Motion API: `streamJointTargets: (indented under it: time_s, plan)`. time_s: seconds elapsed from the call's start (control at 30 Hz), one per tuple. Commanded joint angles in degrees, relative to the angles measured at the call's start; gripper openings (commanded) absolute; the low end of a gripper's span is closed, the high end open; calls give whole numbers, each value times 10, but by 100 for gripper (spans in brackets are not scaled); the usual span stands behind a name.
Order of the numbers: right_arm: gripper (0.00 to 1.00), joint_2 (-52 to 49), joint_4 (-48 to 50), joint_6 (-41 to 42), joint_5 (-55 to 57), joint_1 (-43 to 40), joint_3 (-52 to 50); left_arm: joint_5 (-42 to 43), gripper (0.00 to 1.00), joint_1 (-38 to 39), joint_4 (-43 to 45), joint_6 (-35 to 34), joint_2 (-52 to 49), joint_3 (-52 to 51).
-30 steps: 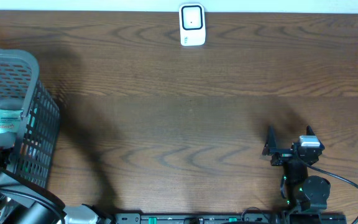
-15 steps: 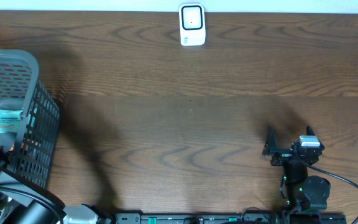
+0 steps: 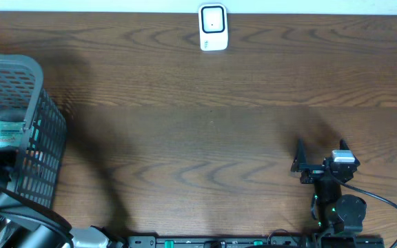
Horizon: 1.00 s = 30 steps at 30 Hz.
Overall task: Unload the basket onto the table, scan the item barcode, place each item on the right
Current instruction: 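Grasp the green-lidded jar with the left gripper and lift it, then carry the jar forward and set it upright on the table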
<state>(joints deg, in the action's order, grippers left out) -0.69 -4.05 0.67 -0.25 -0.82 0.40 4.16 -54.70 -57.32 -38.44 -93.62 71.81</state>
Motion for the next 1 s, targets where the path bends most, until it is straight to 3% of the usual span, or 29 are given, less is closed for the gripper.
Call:
streamJointTargets:
  time_s: [0.0, 0.03, 0.1, 0.27, 0.43, 0.5, 0.67, 0.97]
  plan:
    - [99, 2, -3, 6, 2, -1, -1, 61, 66, -2, -24, 29, 42, 136]
    - [99, 2, -2, 6, 2, -1, -1, 91, 66, -2, -35, 29, 66, 208]
    - [99, 2, -2, 6, 2, -1, -1, 130, 66, -2, -35, 28, 85, 245]
    - [99, 2, -2, 6, 2, -1, -1, 302, 67, 15, -13, 5, 147, 280]
    - [99, 2, -2, 6, 2, -1, -1, 373, 67, 133, -14, -7, 173, 280]
    - [99, 2, -2, 6, 2, -1, -1, 356, 67, 198, -15, -9, 171, 280]
    - [99, 2, -2, 6, 2, -1, -1, 226, 67, 393, -17, -53, 149, 269]
    - [99, 2, -2, 6, 2, -1, -1, -19, 68, 721, -34, -271, 21, 259]
